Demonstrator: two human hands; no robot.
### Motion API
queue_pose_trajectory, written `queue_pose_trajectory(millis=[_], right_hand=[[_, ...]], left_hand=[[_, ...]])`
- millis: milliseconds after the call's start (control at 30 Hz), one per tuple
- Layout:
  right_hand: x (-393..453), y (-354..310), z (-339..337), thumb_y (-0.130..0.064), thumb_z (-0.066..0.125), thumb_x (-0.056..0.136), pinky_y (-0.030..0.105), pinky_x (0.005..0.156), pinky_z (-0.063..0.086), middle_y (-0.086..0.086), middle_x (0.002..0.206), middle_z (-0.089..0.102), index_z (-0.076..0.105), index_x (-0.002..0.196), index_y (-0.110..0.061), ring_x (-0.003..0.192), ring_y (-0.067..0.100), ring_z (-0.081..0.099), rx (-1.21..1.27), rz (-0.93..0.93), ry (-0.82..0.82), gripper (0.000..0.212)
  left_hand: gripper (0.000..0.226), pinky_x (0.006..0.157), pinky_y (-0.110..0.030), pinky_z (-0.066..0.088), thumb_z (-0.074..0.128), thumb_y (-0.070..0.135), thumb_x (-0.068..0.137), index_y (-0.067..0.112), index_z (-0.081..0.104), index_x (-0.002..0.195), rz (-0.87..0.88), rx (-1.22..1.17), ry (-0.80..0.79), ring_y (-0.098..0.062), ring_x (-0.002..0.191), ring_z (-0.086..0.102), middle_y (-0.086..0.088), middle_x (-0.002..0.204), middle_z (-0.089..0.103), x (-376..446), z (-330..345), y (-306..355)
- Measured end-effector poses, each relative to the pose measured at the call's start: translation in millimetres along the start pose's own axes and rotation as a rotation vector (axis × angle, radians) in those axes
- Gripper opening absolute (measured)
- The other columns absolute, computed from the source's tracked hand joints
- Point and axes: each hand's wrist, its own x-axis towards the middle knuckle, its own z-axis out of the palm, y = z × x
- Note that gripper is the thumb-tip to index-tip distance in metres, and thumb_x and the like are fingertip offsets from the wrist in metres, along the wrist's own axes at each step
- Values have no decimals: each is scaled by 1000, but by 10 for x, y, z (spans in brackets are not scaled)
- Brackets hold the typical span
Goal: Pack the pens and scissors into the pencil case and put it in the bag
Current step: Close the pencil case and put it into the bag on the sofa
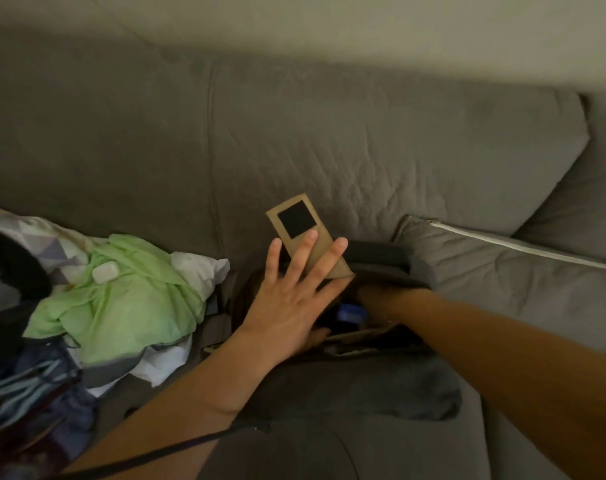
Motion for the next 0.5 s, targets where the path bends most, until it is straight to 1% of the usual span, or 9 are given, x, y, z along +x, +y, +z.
queue_pose_trajectory(millis=[67,133,200,233,267,300,367,433,500], right_hand=[[-287,-92,-116,-46,58,86,37,98,44,3,123,61,56,124,-23,109,21,57,74,-120,102,46],[-712,-203,-192,-39,60,87,25,82,51,-2,92,71,69,94,-20,85,9,64,308,-240,327,22],[-1167,-351,-307,-41,63,85,23,60,52,1,61,68,66,70,-21,56,9,64,697,-304,560,26],[-1296,-410,-379,-47,64,81,28,53,53,5,56,66,66,72,-20,49,15,63,966,-309,614,28],[-1346,-444,-478,-53,62,77,32,48,52,10,55,65,66,83,-19,45,21,61,1201,-272,585,35],[-1344,-469,-596,-57,59,75,32,45,51,12,56,65,63,96,-19,44,24,59,1342,-212,462,44],[-1193,-491,-786,-61,54,79,27,43,47,10,56,61,61,106,-19,43,19,54,1403,-121,110,51],[-1006,-536,-908,-54,58,84,23,42,43,3,54,57,66,93,-12,40,11,48,1451,-114,-133,44],[-844,-562,-950,-39,61,88,20,39,43,-4,52,57,62,84,-12,38,5,46,1515,-112,-229,27]], left_hand=[[94,110,-66,-6,73,55,65,33,31,145,10,-42,1,-40,146,-4,-6,161,-3,-4,-13,-63],[90,111,-65,-5,73,54,64,33,35,143,21,-88,6,-38,146,-2,-5,161,-1,-10,-5,-75],[83,112,-64,-3,71,52,66,33,39,140,20,-156,19,-36,147,-2,-4,161,3,-19,-5,-51],[79,112,-63,-1,70,51,68,33,41,140,20,-193,27,-35,147,-2,-4,161,5,-22,-12,-45],[75,113,-62,1,69,49,70,32,43,139,25,-225,48,-34,147,-2,-3,161,6,-26,-8,-42],[73,113,-61,3,69,47,72,32,43,138,37,-247,67,-34,147,-1,-3,161,7,-27,-1,-40],[71,114,-60,6,70,43,74,31,41,138,96,-267,86,-34,147,1,-2,160,10,-22,12,-39],[69,114,-58,8,73,36,76,31,43,138,185,-275,101,-34,146,6,-4,155,18,-2,32,-68],[58,116,-56,9,74,27,80,29,52,134,269,-275,175,-33,146,10,-6,151,26,10,52,-144]])
